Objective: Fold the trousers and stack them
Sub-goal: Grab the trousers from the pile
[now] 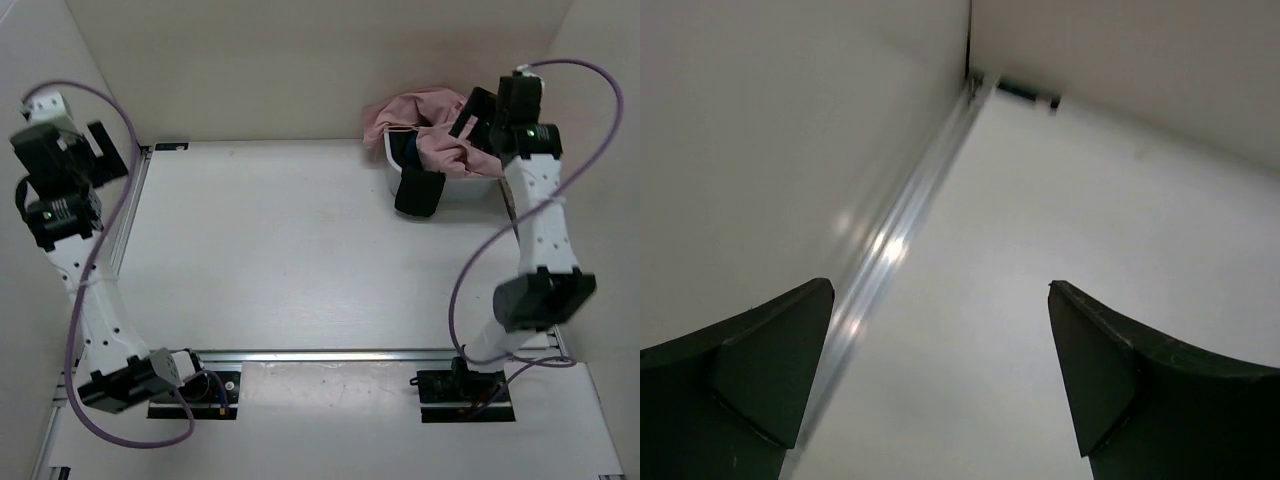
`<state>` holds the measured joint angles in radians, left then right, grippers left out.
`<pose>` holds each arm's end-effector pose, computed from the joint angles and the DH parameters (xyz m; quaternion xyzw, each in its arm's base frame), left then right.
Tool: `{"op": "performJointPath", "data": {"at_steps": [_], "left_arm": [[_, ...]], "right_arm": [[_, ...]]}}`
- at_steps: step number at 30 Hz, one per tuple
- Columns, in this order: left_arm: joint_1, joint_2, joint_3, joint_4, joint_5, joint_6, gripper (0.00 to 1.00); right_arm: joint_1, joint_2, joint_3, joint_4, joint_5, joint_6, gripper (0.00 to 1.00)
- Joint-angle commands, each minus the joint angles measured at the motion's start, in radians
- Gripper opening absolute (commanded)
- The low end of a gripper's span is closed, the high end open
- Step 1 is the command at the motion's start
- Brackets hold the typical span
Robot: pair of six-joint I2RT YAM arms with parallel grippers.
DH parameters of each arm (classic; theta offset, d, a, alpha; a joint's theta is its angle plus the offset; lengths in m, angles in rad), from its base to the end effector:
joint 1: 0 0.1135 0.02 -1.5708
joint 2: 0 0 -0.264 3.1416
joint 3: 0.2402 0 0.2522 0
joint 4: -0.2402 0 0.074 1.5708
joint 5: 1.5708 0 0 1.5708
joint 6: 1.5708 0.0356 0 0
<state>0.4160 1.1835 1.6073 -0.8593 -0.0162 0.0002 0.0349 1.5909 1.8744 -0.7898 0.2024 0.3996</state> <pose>0.1994 0.0887 0.4671 -0.1783 0.8241 0.1178 0.5246 0.3390 0.0047 0.4508 0.2059 0.8337 0.0238 0.5118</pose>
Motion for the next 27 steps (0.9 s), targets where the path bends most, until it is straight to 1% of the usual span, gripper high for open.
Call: {"op": "performJointPath", "data": {"at_steps": [1,2,3,5,6,7,10,11,13,14,15,16,17,19,20,21,23,25,26,27], "left_arm": [[-0.037,0.117,0.264,-0.013,-0.005,0.0,1.0],[-0.037,0.126,0.288,-0.014,0.021,0.0,1.0],[-0.037,0.126,0.302,-0.014,0.077,0.0,1.0],[-0.037,0.113,0.313,-0.003,0.137,0.0,1.0],[-0.037,0.113,0.3,-0.003,0.163,0.0,1.0],[-0.037,0.104,0.286,-0.003,0.221,0.0,1.0],[-0.037,0.091,0.225,-0.003,0.274,0.0,1.0],[-0.037,0.082,0.203,-0.003,0.286,0.0,1.0],[-0.037,0.073,0.162,-0.003,0.286,0.0,0.99],[-0.037,0.073,0.12,-0.003,0.286,0.0,0.99],[-0.037,0.064,0.099,-0.003,0.286,0.0,1.0],[-0.037,0.064,0.079,-0.003,0.286,0.0,1.0],[-0.037,0.051,0.041,-0.003,0.286,0.0,1.0],[-0.037,0.041,0.011,-0.003,0.277,0.0,1.0],[-0.037,0.027,0.0,-0.003,0.277,0.0,1.0],[-0.037,0.012,-0.029,-0.003,0.277,0.0,1.0],[-0.037,-0.008,-0.069,-0.003,0.289,0.0,1.0],[-0.037,-0.036,-0.125,-0.015,0.314,0.0,1.0],[-0.037,-0.051,-0.154,-0.015,0.314,0.0,0.98],[-0.037,-0.051,-0.155,-0.026,0.314,0.0,0.98]], "right_arm": [[0.0,0.232,0.21,-0.092,-0.026,-0.053,0.99],[0.0,0.329,0.292,-0.106,-0.053,-0.042,0.99],[0.0,0.372,0.328,-0.115,-0.063,-0.03,0.99],[0.0,0.476,0.382,-0.137,-0.063,-0.015,0.99],[0.0,0.5,0.397,-0.137,-0.063,-0.015,0.99],[0.0,0.517,0.397,-0.137,-0.063,-0.004,0.99],[0.0,0.561,0.378,-0.086,-0.031,0.005,0.99],[0.0,0.561,0.378,-0.086,-0.018,0.005,0.97],[0.0,0.57,0.378,-0.074,-0.018,-0.004,0.75],[0.0,0.57,0.378,-0.063,-0.009,-0.004,0.61],[0.0,0.558,0.368,-0.052,-0.009,-0.004,0.25],[0.0,0.549,0.368,-0.052,-0.009,-0.004,0.11],[0.0,0.525,0.368,-0.052,0.008,-0.004,0.0],[0.022,0.482,0.368,-0.052,0.049,-0.004,0.0],[0.036,0.419,0.349,-0.039,0.072,-0.017,0.0],[0.071,0.346,0.336,-0.002,0.133,-0.028,0.0],[0.118,0.282,0.325,0.009,0.218,-0.065,0.0],[0.204,0.201,0.345,0.018,0.282,-0.096,0.0],[0.28,0.175,0.354,0.033,0.326,-0.131,0.0],[0.327,0.147,0.354,0.046,0.345,-0.152,0.0]]}}
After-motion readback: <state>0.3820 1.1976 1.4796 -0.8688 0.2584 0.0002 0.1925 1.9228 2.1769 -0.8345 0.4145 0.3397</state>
